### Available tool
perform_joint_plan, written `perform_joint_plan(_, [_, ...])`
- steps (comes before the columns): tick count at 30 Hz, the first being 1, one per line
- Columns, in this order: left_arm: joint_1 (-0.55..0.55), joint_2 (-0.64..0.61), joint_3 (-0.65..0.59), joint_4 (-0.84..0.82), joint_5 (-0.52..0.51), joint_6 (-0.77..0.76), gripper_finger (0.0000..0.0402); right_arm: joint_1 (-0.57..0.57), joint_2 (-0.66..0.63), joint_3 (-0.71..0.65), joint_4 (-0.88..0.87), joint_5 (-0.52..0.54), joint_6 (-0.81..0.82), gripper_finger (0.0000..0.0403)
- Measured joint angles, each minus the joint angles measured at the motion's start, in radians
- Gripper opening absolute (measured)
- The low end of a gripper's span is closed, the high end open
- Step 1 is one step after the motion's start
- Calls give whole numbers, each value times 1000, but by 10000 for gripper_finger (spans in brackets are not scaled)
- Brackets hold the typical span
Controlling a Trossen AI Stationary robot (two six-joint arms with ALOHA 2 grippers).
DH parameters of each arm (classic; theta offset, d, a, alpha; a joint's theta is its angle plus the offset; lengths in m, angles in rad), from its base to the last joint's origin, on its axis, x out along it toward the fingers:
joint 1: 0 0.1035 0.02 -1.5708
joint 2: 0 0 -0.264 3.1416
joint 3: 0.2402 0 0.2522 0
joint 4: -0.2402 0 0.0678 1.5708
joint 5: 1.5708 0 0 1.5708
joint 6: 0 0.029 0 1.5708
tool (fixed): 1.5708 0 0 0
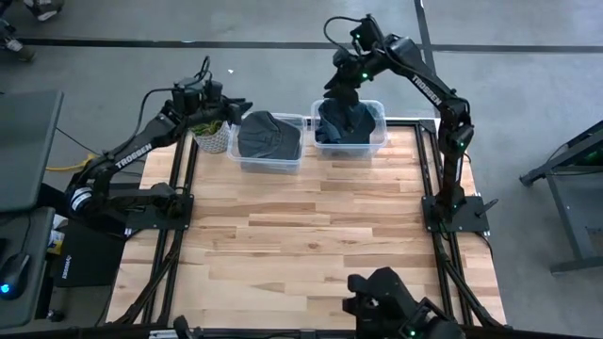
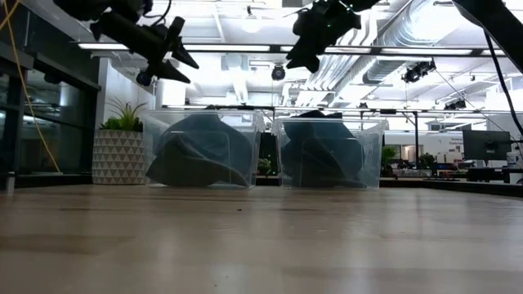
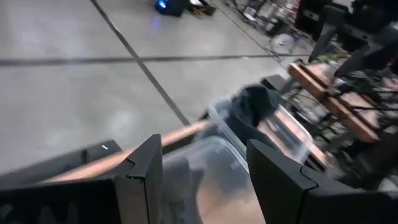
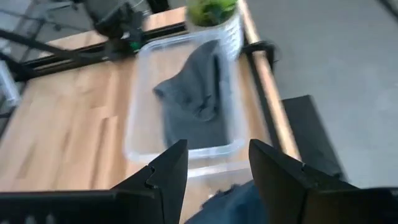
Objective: Pick & Place hat
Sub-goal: Return to Home Position
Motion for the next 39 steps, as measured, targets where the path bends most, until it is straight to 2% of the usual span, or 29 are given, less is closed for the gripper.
perform_joint_plan(3, [-27,-4,-51,45,33,-26,179,2,-6,-1,-44,-47,-16,165])
perform_joint_plan(6, [-82,-18,-96,56,21,-38,179,2,-7,-1,-86,-109,-30,165])
perform_joint_plan(10, [-176,-68,-166,106,-28,-61,179,1,-12,-19,-143,-142,-73,165])
perform_joint_plan(13, [-272,-89,-230,144,-109,-105,179,0,-55,-112,-134,-172,-94,165])
perform_joint_plan(16, [-357,-119,-307,230,-206,-132,179,-6,-152,-286,-44,-202,-89,165])
perform_joint_plan(20, [-429,-158,-409,371,-277,-173,179,-22,-348,-599,213,-197,2,165])
perform_joint_plan(27, [-458,-164,-544,613,-293,-264,179,-81,-744,-1139,741,-186,318,165])
perform_joint_plan(30, [-458,-168,-558,645,-298,-276,179,-112,-912,-1341,933,-160,449,165])
perform_joint_plan(34, [-458,-168,-559,649,-304,-296,179,-138,-1103,-1559,1114,-143,613,165])
perform_joint_plan(39, [-460,-171,-559,652,-302,-340,179,-145,-1308,-1724,1210,-53,749,165])
